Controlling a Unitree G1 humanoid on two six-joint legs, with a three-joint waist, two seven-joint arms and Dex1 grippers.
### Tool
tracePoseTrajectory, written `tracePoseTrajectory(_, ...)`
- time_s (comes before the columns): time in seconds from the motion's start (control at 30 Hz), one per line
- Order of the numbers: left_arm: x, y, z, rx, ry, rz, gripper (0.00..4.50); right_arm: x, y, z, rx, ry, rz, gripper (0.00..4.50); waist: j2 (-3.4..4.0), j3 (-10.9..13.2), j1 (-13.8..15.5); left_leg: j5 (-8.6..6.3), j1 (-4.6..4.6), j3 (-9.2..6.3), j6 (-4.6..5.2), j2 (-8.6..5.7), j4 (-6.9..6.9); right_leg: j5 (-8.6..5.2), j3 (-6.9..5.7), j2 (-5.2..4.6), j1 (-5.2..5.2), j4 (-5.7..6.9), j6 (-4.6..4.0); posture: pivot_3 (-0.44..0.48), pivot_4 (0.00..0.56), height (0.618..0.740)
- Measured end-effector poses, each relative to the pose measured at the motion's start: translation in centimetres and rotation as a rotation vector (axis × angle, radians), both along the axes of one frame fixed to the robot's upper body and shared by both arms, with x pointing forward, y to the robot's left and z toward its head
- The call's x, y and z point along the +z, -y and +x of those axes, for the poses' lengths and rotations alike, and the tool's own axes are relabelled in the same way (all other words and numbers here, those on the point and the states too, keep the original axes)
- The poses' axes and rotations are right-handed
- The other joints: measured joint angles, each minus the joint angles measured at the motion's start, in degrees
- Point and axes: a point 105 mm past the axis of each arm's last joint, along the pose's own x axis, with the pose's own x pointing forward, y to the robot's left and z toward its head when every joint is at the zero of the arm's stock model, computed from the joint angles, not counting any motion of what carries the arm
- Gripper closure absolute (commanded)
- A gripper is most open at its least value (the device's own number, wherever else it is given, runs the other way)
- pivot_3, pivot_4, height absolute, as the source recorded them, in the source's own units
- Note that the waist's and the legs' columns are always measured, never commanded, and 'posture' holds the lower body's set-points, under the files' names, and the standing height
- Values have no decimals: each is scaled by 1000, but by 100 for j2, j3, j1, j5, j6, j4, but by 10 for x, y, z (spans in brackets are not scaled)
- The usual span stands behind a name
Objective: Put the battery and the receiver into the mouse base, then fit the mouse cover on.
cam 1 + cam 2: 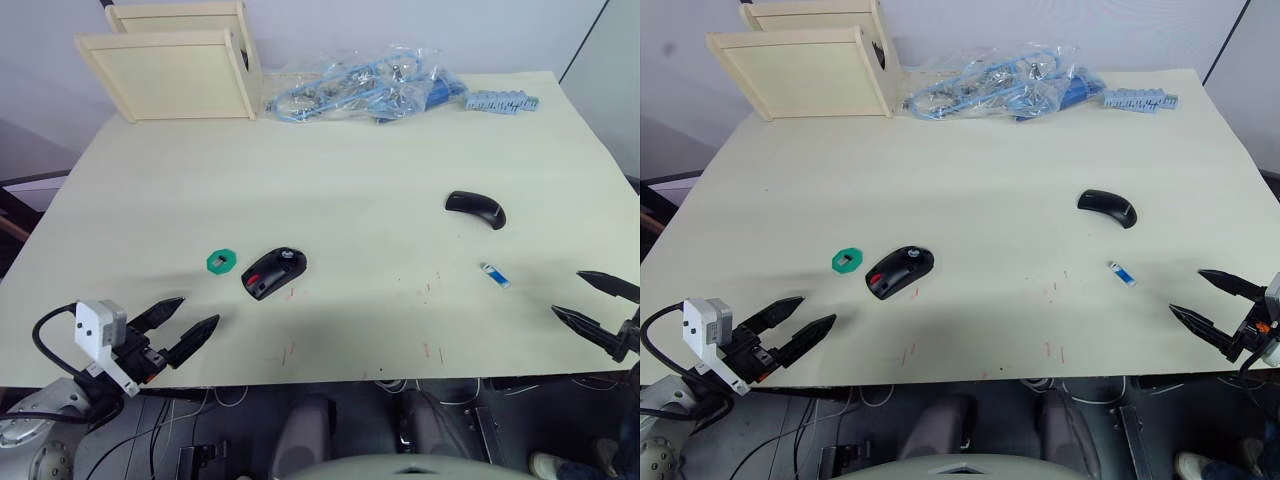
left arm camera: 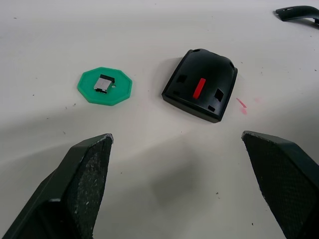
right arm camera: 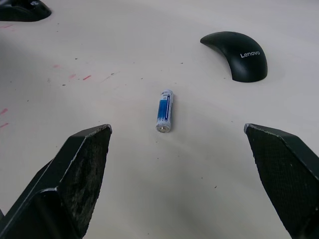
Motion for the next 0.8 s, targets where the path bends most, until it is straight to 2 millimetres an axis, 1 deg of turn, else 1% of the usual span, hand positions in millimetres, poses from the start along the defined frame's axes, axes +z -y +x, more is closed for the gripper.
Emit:
tracePoseTrajectory(0.07,0,0,0,-1,2,2,69,0,0,0,0,0,0,0,0,0,0,0,0,0,0,0,0,0,0,0,0,0,0,0,150,740)
tracePoseTrajectory(0.17,6,-1,6,-15,20,10,69,1,-3,2,5,20,19,0,0,0,0,0,0,-1,0,0,0,1,-1,2,0,1,1,0,150,740)
tracePoseTrajectory(0.27,11,-1,10,-37,32,16,69,2,-10,4,26,34,29,0,1,0,0,0,0,0,0,0,0,2,0,1,0,0,4,0,150,740)
tracePoseTrajectory(0.43,14,-2,12,-70,18,24,69,11,-25,6,75,72,36,0,1,0,-3,0,1,-1,0,1,0,3,0,2,0,3,4,0,150,740)
tracePoseTrajectory(0.5,17,-3,14,-90,13,35,69,17,-35,7,111,88,53,0,1,0,-4,0,1,-2,0,1,0,3,-1,2,0,4,4,0,150,740)
tracePoseTrajectory(0.6,25,-2,17,-131,17,57,69,31,-55,8,197,130,71,0,2,0,-2,0,0,-7,0,1,0,3,-1,2,-1,3,5,0,150,740)
tracePoseTrajectory(0.7,32,-2,21,-163,16,73,69,43,-72,7,272,150,89,0,1,0,0,0,-1,-9,0,1,0,4,-3,2,-1,3,5,0,150,740)
tracePoseTrajectory(0.8,42,0,27,-210,24,109,69,58,-93,4,370,190,87,0,2,1,2,0,-1,-9,0,1,0,4,-6,2,-1,3,5,0,150,740)
